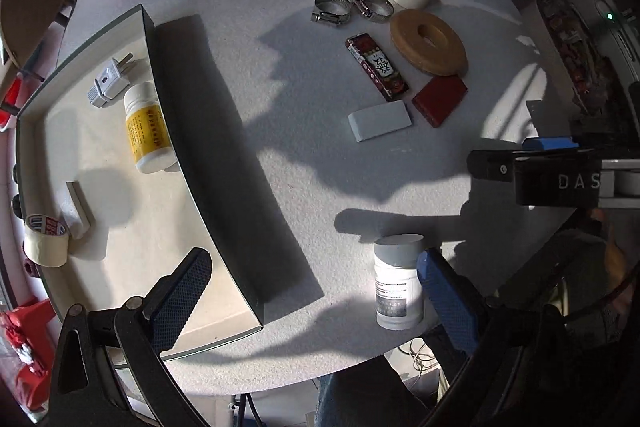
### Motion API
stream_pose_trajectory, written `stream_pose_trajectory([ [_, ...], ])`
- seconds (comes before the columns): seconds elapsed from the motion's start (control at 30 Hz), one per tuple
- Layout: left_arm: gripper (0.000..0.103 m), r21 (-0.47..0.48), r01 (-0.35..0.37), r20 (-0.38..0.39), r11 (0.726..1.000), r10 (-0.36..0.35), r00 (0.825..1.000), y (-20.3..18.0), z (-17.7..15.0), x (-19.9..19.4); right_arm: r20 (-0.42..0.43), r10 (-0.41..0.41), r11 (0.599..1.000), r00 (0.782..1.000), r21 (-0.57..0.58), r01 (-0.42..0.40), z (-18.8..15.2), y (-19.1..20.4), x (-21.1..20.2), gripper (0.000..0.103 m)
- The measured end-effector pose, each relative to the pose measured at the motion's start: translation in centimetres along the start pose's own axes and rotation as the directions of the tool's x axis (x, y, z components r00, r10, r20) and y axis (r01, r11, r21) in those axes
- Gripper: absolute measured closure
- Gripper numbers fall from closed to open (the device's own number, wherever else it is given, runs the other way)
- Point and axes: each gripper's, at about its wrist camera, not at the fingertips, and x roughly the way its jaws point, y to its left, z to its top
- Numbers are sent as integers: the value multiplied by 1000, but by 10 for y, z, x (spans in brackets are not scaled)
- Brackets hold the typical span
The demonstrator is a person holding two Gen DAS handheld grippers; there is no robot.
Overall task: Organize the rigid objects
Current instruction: 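Move the left tool toward the grey-capped white bottle while the right tool returns to the table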
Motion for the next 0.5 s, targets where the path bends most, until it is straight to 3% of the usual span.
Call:
stream_pose_trajectory([
  [0.17,0,67,26,-87,997,-20,996,-30,2,23,-16,15,999,1000,41,-14,-7,-24,6,18],
  [0.3,0,89,13,-141,996,-1,990,-46,-4,43,-26,17,999,1000,44,-16,-14,-17,13,18],
  [0.5,0,107,-28,-153,994,44,987,-67,-15,66,14,-27,998,1000,-60,28,-4,-7,21,18],
])
